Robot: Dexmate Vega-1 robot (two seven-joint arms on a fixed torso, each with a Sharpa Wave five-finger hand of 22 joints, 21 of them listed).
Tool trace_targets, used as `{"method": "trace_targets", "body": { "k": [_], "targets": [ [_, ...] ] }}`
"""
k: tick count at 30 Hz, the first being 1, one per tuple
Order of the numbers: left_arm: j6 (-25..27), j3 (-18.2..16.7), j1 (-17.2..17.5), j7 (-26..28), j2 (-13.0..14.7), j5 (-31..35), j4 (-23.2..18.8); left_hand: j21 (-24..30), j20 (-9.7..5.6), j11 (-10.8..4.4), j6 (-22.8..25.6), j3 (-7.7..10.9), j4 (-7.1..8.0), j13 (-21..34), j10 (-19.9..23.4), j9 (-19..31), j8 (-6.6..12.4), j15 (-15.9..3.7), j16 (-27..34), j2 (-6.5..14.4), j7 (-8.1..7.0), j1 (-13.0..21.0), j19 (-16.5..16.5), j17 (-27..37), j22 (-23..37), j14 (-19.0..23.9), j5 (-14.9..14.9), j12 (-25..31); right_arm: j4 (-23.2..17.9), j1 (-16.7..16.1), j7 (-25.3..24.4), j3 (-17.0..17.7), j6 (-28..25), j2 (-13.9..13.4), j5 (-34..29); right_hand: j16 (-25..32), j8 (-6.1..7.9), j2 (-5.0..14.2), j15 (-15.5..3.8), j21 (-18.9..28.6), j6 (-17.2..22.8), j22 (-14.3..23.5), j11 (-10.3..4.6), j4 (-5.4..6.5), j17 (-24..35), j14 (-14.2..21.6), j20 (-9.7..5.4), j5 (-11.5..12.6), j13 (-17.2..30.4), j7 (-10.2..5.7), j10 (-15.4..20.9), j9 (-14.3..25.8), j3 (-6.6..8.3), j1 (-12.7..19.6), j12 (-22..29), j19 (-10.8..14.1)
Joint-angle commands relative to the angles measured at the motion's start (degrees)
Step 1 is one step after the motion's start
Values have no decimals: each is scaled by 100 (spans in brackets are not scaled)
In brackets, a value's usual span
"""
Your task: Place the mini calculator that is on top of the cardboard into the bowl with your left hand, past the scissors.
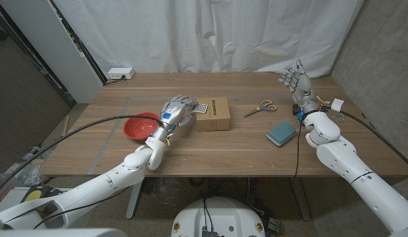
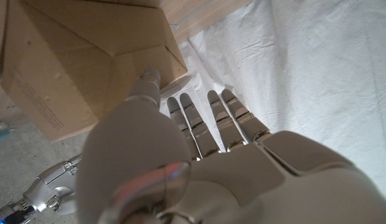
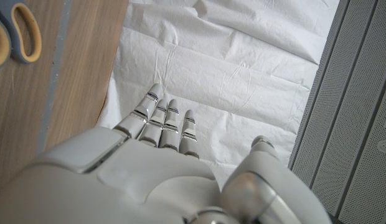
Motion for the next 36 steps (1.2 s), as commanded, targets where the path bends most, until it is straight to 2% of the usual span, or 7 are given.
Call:
{"method": "trace_targets", "body": {
  "k": [1, 19, 29, 36],
  "targets": [
    [50, -10, 27, 315, -52, -19, 70, 79, -475, -7, 242, 59, -28, 6, 203, -8, 74, -952, 29, 110, 21, 60, 168, 32, 25, 215, -49, 39, 64, 31, 83, -19, 70, 36, 42, -3, -9, 6, -10, -15, 72, 16, -29, -13, 19, 81, -74, -6, 33, -14, 30, 30, -21, -19, -10, 34],
    [-51, 120, -97, 488, -206, -70, 319, 124, -499, -10, 561, 74, -25, 4, 456, -25, 118, -953, 11, 158, 12, 79, 278, 38, 32, 446, -150, 8, 25, -60, 85, 56, 119, 20, 113, -7, -9, 8, -13, -39, 89, 18, -29, -17, 20, 102, -72, -4, 34, -24, 55, 30, -30, -27, -11, 70],
    [-144, 185, -176, 824, -288, -56, 507, 304, -586, -6, 1228, 142, -50, 3, 1029, -56, 224, -987, 44, 246, 45, 160, 716, 44, 33, 1032, -282, 27, 12, -95, 98, 92, 184, 25, 123, -10, -7, 9, -13, -56, 103, 19, -49, -18, 20, 110, -69, -3, 35, -31, 64, 30, -37, -33, -14, 82],
    [-157, 198, -201, 964, -319, -72, 557, 404, -604, -5, 1459, 197, -56, 1, 1283, -66, 224, -990, 57, 308, 87, 204, 948, 50, 31, 1347, -336, 19, 20, -97, 117, 101, 208, 38, 145, -12, -6, 8, -15, -72, 114, 19, -41, -18, 21, 116, -67, -3, 36, -38, 83, 31, -44, -41, -12, 88]
  ]
}}
